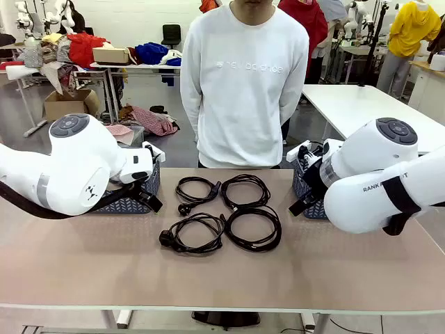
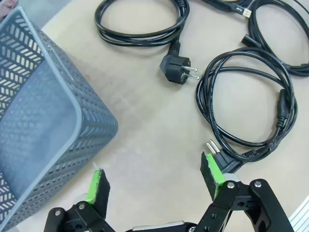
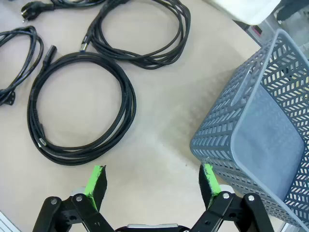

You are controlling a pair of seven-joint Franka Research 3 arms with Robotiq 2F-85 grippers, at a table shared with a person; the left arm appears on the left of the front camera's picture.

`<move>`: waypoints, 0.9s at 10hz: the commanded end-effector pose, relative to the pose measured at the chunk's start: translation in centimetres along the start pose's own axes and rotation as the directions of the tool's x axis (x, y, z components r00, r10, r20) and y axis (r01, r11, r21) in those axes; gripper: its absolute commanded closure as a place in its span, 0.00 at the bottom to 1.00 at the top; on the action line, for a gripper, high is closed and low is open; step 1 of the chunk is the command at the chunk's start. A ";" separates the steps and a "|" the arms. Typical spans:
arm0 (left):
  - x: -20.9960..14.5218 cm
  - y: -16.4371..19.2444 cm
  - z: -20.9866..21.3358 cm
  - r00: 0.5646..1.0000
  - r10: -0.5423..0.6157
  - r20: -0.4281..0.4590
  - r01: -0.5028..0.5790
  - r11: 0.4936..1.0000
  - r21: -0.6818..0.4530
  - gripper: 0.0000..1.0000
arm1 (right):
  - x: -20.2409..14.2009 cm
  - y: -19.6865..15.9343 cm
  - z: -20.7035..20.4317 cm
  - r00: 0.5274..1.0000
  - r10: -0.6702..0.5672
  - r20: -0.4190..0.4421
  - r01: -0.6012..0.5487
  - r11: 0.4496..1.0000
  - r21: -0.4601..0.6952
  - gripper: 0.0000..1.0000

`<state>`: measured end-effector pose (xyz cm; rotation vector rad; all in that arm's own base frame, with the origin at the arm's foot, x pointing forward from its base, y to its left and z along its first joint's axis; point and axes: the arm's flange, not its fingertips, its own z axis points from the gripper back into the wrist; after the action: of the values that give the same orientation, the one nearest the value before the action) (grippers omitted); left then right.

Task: Organize the cables according to human instructions.
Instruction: Pick up a bundle of cables and place it in the basket indicated by the human.

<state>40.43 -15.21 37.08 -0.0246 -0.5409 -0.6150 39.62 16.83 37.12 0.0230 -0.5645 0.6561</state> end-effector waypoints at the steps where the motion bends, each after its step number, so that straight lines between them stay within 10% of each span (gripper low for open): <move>1: 0.0 0.0 0.0 1.000 0.000 0.000 0.000 1.000 0.000 0.00 | 0.0 0.0 0.0 1.000 0.000 0.000 0.000 1.000 0.000 0.00; 9: 0.0 0.0 0.0 1.000 0.000 0.000 0.000 1.000 0.000 0.00 | 0.0 0.0 0.0 1.000 0.000 0.000 0.000 1.000 0.000 0.00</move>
<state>40.39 -15.32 37.08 -0.0244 -0.5410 -0.6177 39.61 16.84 37.11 0.0218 -0.5644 0.6579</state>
